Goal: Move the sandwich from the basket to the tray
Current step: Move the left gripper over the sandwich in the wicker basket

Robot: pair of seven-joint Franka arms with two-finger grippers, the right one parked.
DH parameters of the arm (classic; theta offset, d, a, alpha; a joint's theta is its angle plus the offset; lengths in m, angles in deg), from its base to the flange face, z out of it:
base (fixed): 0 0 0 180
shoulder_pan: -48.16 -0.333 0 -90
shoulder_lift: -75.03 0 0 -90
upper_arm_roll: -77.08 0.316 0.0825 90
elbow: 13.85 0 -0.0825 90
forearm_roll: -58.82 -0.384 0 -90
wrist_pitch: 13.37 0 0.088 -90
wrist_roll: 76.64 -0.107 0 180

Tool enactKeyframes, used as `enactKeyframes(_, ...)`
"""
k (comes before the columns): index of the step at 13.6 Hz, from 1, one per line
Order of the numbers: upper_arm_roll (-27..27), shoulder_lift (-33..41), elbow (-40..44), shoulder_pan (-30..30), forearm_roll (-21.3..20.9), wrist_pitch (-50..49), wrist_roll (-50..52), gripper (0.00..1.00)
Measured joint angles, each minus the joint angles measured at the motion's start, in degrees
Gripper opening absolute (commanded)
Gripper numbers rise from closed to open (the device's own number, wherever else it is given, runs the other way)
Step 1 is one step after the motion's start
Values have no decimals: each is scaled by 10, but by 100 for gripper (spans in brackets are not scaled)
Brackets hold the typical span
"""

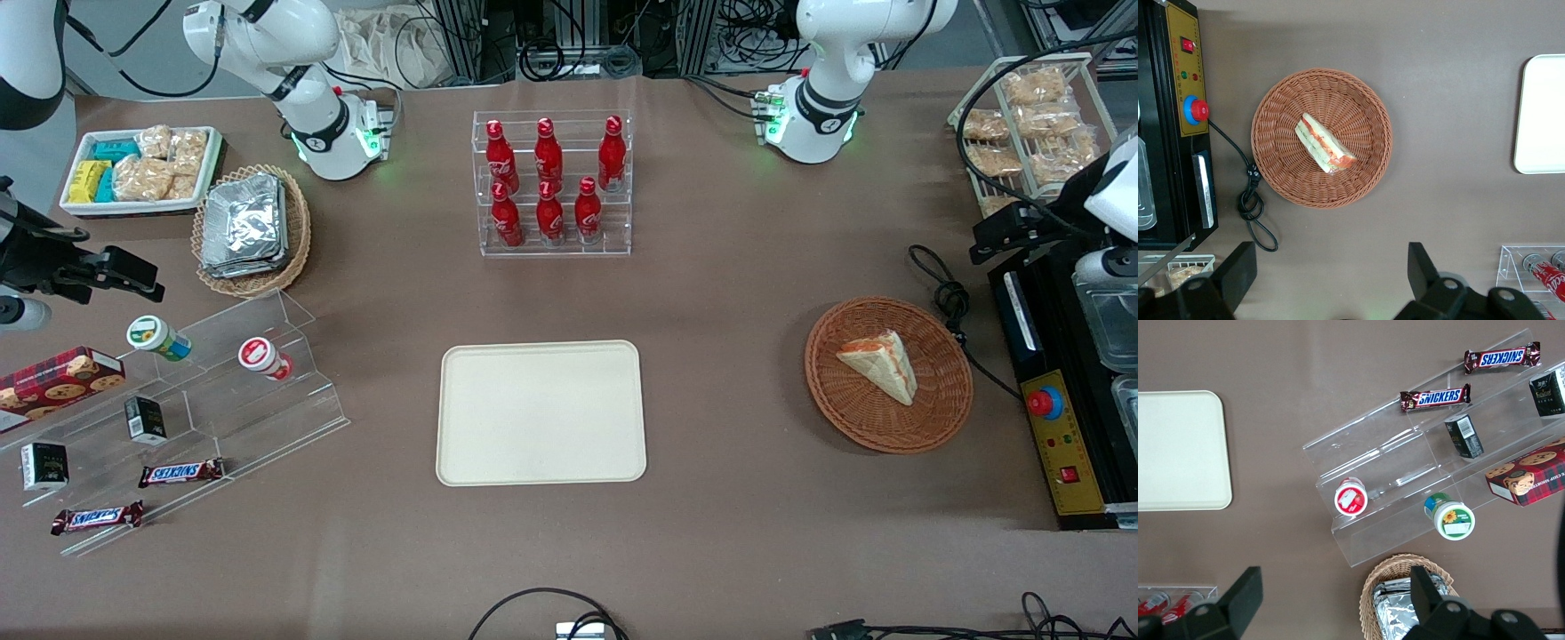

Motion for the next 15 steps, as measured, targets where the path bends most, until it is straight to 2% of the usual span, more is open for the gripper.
enactKeyframes(8, 5, -15, -21, -2, -1, 13, 39, 100)
enactKeyframes(12, 6, -13, -120, -3, -2, 126, 82, 100)
enactKeyframes(15, 8, 6, -231, -5, -2, 239, 118, 100)
